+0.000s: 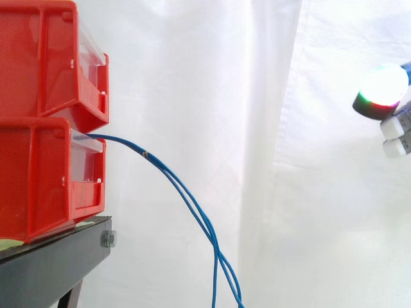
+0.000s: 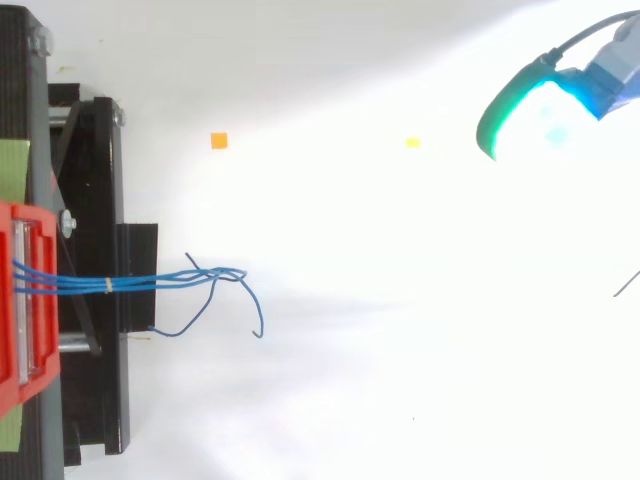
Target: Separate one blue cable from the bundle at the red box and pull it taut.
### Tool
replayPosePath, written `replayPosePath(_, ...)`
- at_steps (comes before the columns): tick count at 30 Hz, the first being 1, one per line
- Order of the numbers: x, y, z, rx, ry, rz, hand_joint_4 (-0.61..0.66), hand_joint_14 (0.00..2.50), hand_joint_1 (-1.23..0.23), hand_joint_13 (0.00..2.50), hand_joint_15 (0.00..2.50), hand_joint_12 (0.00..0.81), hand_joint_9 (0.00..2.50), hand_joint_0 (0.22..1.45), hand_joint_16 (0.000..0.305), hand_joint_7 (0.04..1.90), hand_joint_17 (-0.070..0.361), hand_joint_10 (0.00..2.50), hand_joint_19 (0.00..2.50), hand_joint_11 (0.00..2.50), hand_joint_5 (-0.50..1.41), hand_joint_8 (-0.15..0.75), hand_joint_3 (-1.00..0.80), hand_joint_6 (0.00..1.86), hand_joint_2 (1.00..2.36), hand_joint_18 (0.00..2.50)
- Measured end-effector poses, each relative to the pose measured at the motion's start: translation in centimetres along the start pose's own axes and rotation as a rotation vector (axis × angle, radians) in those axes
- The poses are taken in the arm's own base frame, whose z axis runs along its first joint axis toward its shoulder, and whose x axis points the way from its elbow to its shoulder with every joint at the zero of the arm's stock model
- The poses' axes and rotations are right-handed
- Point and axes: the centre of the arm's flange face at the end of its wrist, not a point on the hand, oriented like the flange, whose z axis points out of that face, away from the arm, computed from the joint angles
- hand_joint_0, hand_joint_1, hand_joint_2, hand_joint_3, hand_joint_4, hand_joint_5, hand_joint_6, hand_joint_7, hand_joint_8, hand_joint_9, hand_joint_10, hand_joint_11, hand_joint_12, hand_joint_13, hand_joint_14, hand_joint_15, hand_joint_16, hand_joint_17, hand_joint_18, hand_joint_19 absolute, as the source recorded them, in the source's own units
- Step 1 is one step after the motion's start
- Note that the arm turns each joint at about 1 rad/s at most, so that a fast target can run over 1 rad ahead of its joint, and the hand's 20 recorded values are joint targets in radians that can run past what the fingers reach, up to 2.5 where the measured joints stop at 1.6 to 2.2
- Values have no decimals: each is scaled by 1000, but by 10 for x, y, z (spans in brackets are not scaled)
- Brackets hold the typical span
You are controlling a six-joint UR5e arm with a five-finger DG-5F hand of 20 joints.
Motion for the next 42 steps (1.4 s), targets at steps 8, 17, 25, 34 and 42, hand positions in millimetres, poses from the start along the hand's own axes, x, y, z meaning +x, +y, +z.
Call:
replayPosePath(8,2,3,3,-31,-2,26,157,4,-592,377,122,347,449,536,49,726,110,4,356,189,-232,277,-500,502,1000,304)
replayPosePath(17,7,12,16,-124,-57,-2,170,5,-597,437,156,349,490,549,50,728,112,5,366,236,-232,281,-500,502,1000,344)
replayPosePath(25,19,5,40,-124,-83,-38,180,6,-599,455,164,351,505,553,49,730,109,5,365,247,-231,287,-500,502,1000,368)
replayPosePath(34,32,-1,73,-115,-84,-78,196,6,-598,476,176,351,507,561,48,733,108,6,371,255,-227,293,-500,502,1000,388)
replayPosePath(42,46,-20,104,-106,-88,-112,202,8,-600,485,188,351,497,563,48,738,107,6,378,269,-226,293,-500,502,1000,403)
